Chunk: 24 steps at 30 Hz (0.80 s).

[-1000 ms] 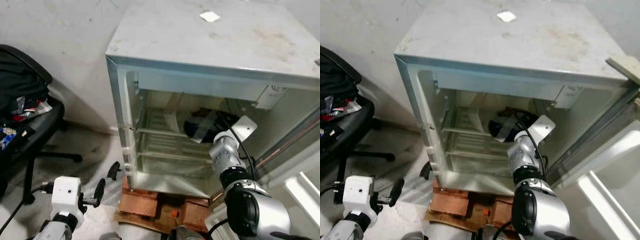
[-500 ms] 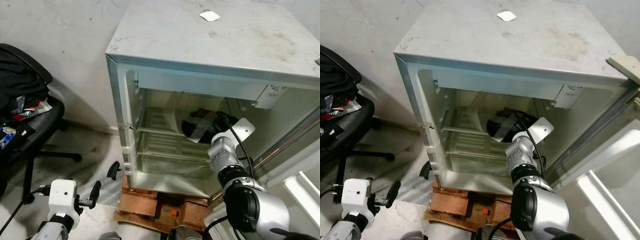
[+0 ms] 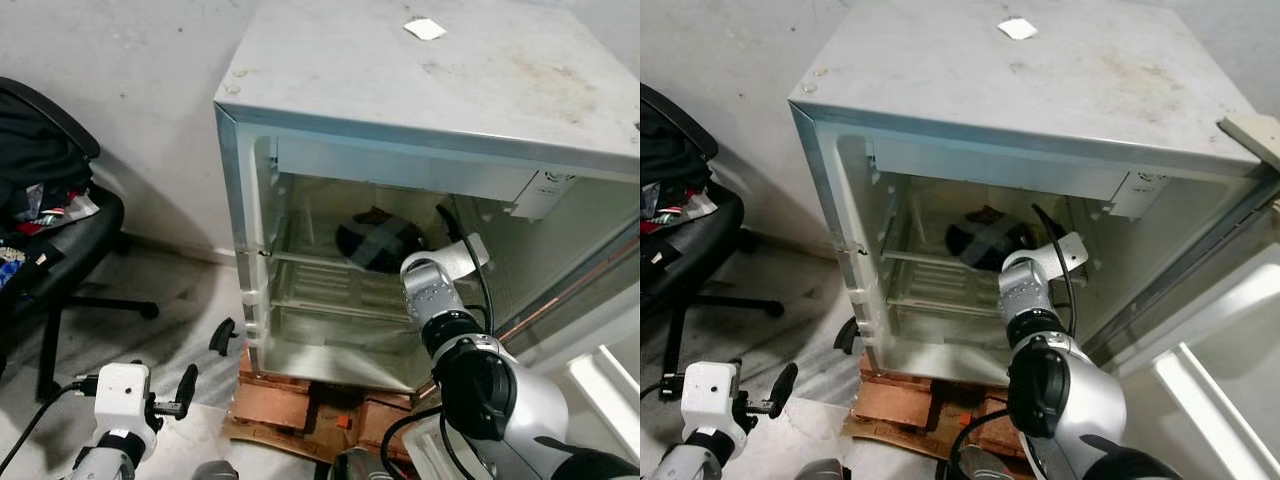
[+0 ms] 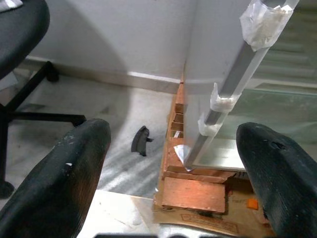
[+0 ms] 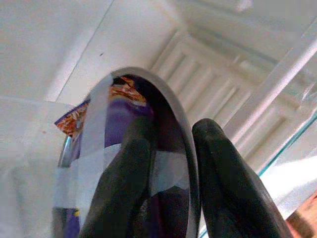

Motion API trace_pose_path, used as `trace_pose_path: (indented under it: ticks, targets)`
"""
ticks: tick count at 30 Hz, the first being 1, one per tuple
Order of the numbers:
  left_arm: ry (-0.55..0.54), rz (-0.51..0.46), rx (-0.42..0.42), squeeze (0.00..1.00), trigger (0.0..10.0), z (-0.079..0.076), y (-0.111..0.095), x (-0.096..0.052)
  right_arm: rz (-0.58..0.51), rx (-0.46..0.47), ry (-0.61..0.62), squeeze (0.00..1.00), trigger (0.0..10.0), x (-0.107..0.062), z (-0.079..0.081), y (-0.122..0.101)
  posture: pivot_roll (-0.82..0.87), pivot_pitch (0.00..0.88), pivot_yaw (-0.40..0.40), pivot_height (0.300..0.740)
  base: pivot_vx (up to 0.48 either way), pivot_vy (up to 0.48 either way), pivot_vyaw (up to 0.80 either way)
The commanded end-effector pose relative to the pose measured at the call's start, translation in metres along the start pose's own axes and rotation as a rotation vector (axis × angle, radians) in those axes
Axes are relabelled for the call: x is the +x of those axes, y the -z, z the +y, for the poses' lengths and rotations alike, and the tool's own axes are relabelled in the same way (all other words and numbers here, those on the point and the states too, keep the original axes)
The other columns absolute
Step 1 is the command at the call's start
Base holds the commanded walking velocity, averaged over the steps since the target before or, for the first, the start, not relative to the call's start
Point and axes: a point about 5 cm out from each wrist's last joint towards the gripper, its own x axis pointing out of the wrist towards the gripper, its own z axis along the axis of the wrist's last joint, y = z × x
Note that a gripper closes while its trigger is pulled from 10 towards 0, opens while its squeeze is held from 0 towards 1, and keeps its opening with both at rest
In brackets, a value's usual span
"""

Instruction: Restocking fridge

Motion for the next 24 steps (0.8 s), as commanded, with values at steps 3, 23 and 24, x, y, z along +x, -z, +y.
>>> trace_pose_path:
  ticks: [3, 23, 24]
  targets:
    - [-0.012, 0.010, -0.008, 0.00, 10.0, 0.001, 0.004, -0.001, 0.016, 0.026, -0.017, 1.00, 10.0, 0.000, 0.005, 0.000, 0.27, 0.154, -0.115, 0.740, 0.000, 0.000, 0.00]
    - [-0.002, -0.086, -0.006, 0.00, 10.0, -0.031, -0.044, -0.002, -0.250, -0.395, -0.215, 0.00, 10.0, 0.002, -0.005, -0.056, 0.22, 0.077, -0.115, 0.740, 0.000, 0.000, 0.00]
    - [-0.002, -0.086, -0.006, 0.00, 10.0, -0.031, -0.044, -0.002, -0.250, -0.395, -0.215, 0.00, 10.0, 0.002, -0.005, -0.056, 0.22, 0.077, -0.115, 0.740, 0.000, 0.000, 0.00]
